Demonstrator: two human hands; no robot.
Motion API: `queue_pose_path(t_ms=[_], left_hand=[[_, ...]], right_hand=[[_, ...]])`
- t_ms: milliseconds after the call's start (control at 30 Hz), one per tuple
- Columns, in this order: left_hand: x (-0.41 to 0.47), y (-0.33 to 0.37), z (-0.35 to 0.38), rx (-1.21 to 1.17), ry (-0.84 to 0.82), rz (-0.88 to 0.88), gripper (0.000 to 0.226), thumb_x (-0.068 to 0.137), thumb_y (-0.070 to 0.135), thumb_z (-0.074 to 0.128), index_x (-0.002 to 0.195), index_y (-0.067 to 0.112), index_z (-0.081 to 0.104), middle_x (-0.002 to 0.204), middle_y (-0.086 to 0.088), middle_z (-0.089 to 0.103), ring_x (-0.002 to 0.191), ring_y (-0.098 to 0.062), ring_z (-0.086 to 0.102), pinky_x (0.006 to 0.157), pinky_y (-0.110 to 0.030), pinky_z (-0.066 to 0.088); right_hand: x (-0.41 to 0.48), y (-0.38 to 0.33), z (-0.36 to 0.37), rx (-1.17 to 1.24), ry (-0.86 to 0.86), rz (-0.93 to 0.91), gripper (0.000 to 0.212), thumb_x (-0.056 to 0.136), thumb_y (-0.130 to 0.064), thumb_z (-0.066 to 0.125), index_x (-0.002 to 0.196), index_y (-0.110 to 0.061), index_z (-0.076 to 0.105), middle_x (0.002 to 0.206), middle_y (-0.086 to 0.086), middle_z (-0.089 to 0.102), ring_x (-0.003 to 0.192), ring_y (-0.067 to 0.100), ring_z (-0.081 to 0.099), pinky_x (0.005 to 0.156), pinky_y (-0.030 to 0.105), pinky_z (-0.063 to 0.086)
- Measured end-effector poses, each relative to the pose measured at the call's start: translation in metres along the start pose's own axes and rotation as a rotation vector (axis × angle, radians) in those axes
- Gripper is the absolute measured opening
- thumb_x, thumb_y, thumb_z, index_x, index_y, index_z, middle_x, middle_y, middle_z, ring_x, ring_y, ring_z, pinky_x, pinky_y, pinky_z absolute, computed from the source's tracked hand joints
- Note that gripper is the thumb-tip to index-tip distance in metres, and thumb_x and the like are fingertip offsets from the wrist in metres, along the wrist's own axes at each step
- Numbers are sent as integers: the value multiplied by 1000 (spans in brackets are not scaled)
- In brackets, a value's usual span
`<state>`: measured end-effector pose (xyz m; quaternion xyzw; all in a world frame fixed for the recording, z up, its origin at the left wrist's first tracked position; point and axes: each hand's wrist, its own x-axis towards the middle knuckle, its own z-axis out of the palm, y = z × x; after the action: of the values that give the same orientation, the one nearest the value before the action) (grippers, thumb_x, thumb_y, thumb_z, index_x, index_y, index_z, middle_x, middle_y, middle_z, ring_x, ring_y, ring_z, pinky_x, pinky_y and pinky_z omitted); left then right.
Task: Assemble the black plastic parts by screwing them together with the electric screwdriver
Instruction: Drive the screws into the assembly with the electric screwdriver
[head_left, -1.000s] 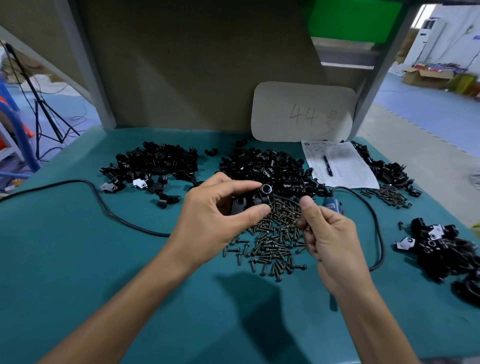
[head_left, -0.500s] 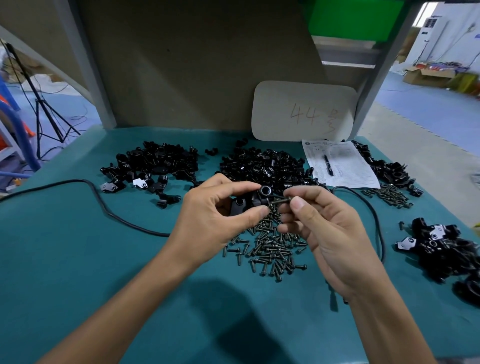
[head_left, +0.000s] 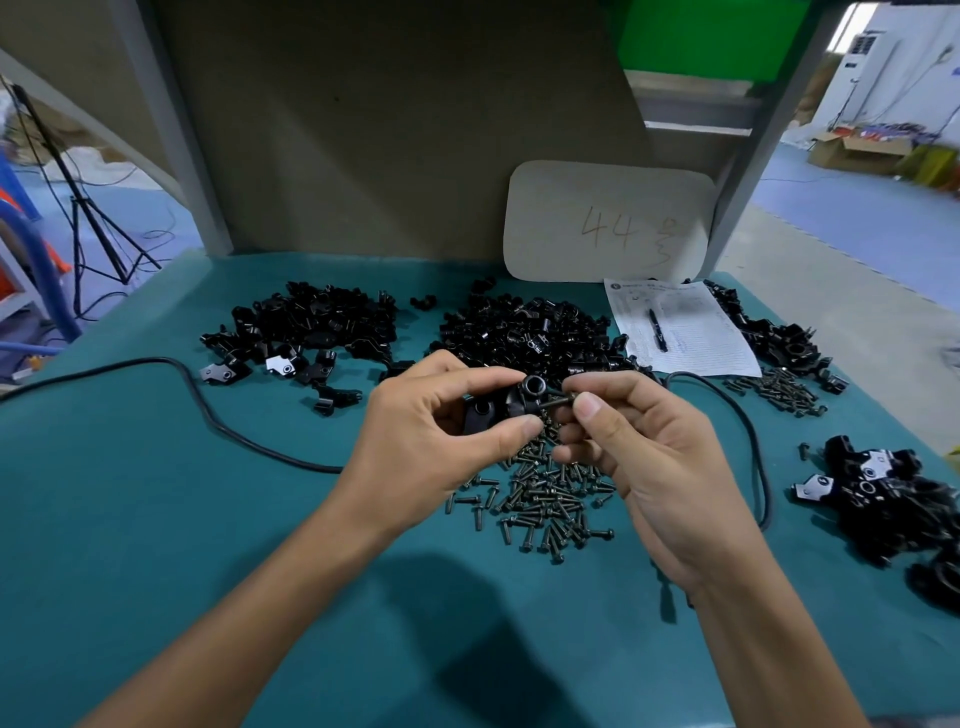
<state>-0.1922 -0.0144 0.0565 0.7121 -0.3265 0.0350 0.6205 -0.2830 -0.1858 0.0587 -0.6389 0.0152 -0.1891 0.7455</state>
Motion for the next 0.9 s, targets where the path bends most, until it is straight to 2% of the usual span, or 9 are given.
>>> queue_pose_path(t_ms=[333,467,600,767,900], left_hand=[[0,2,0,15,-1,30,35,71,37,85,105,31,80,85,7,60,69,-1,57,64,-13,45],[1,3,0,60,-8,69,34,73,37,86,105,35,78,87,10,62,72,-2,60,66,-11,45],[2,3,-1,80,-7,96,34,73,40,85,105,40,76,88,10,62,71,-3,60,65,-12,46],[3,1,-4,56,-17,57,37,71,41,85,106,31,79,86,11,63,72,-3,61,65,-17,48],[4,3,-4,32,-24,59,36,71,39,85,105,30,79,85,14,63,71,-1,61,65,-18,50]], right_hand=[[3,-2,-3,-139,-69,-4,18,84,-32,72,101,-27,79,94,3,76,80,11,68,77,24,56],[5,-5,-2,-143,-90,14,13,85,-33,70,93,-28,79,83,-1,72,75,10,64,70,24,56],[7,-7,-2,-288,-94,-29,11,89,-36,67,89,-29,75,73,-7,65,70,7,60,64,22,53],[7,-11,-6,-249,-175,-80,14,88,-22,69,101,-19,74,95,0,74,88,14,69,81,25,57],[8,-11,-6,-219,-154,-91,21,84,-20,73,104,-16,72,97,0,76,90,13,71,81,23,56]])
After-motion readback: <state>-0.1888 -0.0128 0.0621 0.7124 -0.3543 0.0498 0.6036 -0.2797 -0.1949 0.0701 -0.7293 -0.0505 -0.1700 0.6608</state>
